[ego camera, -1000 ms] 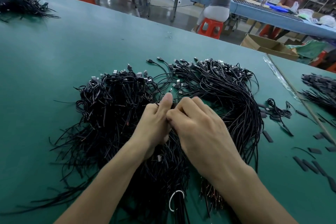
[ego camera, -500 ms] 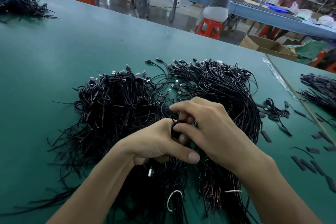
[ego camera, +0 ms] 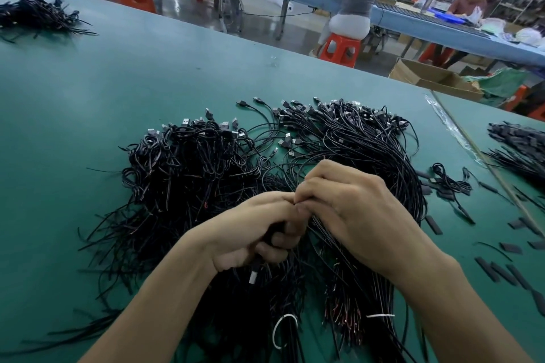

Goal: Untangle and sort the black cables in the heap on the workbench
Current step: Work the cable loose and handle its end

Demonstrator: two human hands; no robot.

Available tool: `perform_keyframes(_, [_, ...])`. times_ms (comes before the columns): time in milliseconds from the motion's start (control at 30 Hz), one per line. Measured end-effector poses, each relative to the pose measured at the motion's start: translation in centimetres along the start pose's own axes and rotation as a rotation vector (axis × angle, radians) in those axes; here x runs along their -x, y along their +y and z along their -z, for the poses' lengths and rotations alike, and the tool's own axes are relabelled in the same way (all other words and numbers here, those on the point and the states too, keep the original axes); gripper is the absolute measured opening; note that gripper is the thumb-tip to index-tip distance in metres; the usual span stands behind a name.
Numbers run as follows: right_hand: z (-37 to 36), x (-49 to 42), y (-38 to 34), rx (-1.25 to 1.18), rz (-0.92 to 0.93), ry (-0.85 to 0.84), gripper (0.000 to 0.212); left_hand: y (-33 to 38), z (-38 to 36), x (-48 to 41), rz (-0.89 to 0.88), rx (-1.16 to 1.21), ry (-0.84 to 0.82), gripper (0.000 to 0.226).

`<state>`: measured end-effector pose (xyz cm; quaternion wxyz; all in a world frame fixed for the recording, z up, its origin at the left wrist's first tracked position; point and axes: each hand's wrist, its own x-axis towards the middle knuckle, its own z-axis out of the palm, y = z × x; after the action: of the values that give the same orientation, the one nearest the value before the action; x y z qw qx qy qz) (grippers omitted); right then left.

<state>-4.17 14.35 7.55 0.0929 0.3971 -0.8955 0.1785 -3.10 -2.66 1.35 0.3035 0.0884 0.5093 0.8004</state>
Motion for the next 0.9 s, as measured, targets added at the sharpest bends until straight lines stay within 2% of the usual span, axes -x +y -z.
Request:
perform_keyframes(67, [0.1,0.1,0.2,0.005,-0.007,0.058,0.015,0.0,0.0,-0.2,-0.018,0.163,-0.023,0.017])
perform_keyframes(200, [-0.4,0.0,0.3,0.011,-0.030,0.152,0.018,-0.2,-0.1,-0.4,-0.141,0.281,-0.063,0.020])
perform_keyframes(300, [-1.6,0.2,0.1,-0.068,-0.126,0.275,0.013,-0.4,-0.8,-0.9,-0.269,0.288,0.056,0.016])
perform_keyframes(367, [-2.7,0.3,-0.3,-0.154,-0.213,0.364,0.009,-0.8,-1.7,-1.2,-0.344,0.303,0.186,0.025])
perform_keyframes(433, [-3.6,0.3,-0.9,-0.310,-0.297,0.455,0.012,-1.1,-2.5,-1.5,-0.423,0.331,0.266,0.028])
perform_keyframes(500, [-4.2,0.3,-1.7,-0.512,-0.368,0.495,0.013,-1.2,-3.1,-1.5,-0.495,0.293,0.315,0.020])
perform_keyframes(633, [-5.0,0.1,-3.0,-0.737,-0.442,0.365,0.012,-0.9,-3.1,-1.3,-0.658,0.118,0.483,0.034])
perform_keyframes(733, [-4.8,-0.2,-3.8,-1.047,-0.485,0.236,0.013,-0.6,-2.6,-0.8,-0.782,0.012,0.471,0.047])
perform_keyframes(800, [-4.5,-0.4,-3.8,-1.305,-0.546,0.178,0.017,-0.6,-2.0,-0.6,-0.852,-0.084,0.455,0.043])
perform_keyframes(833, [-4.3,-0.4,-3.6,-1.330,-0.558,0.165,0.017,-0.6,-1.8,-0.6,-0.894,-0.139,0.455,0.036])
perform_keyframes(900, [-4.0,-0.4,-3.0,-1.207,-0.547,0.183,0.015,-0.4,-1.4,-0.6,-0.950,-0.274,0.467,0.019])
